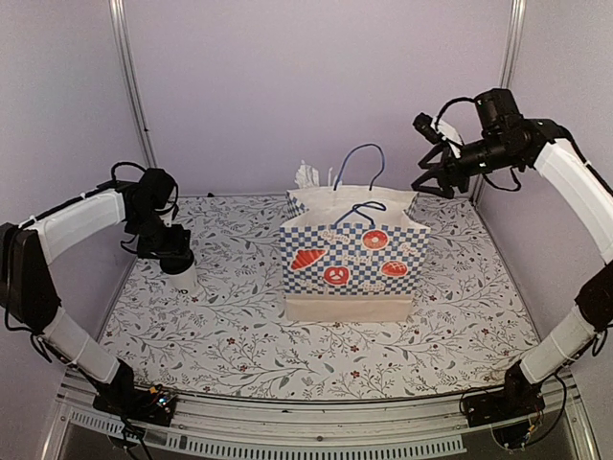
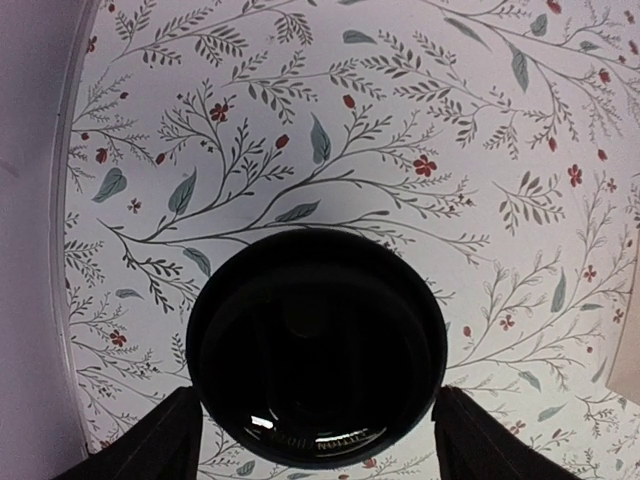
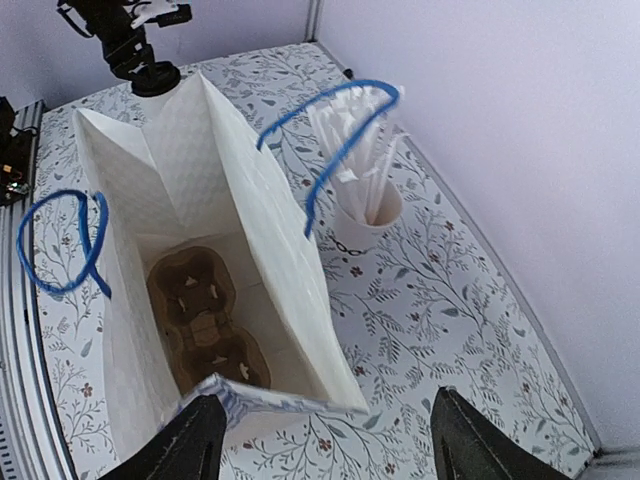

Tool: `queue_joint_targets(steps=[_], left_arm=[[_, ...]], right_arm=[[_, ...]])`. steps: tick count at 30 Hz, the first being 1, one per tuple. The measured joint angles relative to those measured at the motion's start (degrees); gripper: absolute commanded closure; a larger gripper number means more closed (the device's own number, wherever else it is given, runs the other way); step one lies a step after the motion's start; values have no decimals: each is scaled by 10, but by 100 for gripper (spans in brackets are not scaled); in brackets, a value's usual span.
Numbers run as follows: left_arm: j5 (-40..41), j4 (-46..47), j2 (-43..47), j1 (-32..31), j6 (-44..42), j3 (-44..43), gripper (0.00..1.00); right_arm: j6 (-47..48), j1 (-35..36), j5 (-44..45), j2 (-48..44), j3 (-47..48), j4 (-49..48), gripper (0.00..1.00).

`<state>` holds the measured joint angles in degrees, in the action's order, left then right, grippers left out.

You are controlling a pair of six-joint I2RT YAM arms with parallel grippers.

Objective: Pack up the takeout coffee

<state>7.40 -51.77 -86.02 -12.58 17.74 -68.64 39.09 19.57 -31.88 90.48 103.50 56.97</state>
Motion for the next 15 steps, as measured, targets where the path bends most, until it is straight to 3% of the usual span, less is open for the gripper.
queue_joint_targets(steps=[6, 11, 15], left_arm=[[7, -2, -27, 4, -6, -10, 22], [8, -2, -35, 9, -14, -19, 32], [4, -2, -41, 11, -19, -26, 38]], right_arm=[[-28, -117, -13, -148, -208, -98, 25], [-50, -135, -23, -184, -356, -169, 25], [-67, -146, -37, -188, -417, -209, 25]])
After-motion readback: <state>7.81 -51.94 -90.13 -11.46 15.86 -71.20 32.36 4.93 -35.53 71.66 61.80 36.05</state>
